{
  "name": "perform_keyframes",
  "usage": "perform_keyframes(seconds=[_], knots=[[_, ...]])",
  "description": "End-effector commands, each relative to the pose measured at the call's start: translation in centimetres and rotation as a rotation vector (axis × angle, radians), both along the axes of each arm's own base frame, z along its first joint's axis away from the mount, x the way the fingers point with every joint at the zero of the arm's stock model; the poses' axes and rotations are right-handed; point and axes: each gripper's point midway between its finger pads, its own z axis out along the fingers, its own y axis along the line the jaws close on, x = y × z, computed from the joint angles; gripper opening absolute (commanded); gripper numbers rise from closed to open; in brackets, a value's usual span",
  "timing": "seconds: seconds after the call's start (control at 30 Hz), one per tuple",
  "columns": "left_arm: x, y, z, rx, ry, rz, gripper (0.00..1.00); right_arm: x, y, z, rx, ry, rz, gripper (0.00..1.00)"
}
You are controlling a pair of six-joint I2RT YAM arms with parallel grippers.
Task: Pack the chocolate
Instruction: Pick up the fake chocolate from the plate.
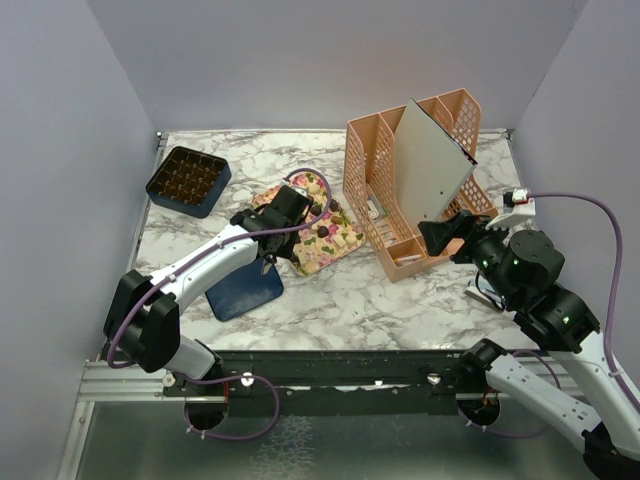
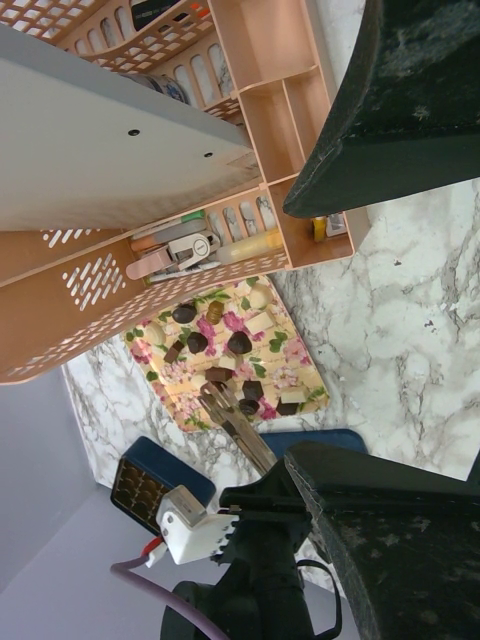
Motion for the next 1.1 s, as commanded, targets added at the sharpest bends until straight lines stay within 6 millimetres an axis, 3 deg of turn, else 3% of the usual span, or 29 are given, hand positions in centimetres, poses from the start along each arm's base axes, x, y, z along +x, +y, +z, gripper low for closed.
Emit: perform_keyframes(seconds=[0.0, 0.67, 0.87, 1.07], knots=[[-0.1, -0.2, 1.0, -0.024, -0.012, -0.017, 0.36, 0.1, -0.4, -0.8, -0.022, 0.017, -0.022, 0.98], [0.8, -0.5, 3.8, -0.074, -0.078, 0.025, 0.34, -0.2, -0.8, -1.1, -0.022, 0.019, -0.029, 0.98], [2.3, 0.0, 5.5, -0.045, -0.145, 0.061, 0.34, -0.2, -0.6, -1.8, -0.031, 0.029, -0.022, 0.98], [4.5, 0.6, 8.5, -0.027, -0.215, 0.097, 0.34, -0.4, -0.6, -1.5, -0.016, 0.018, -0.014, 0.98]])
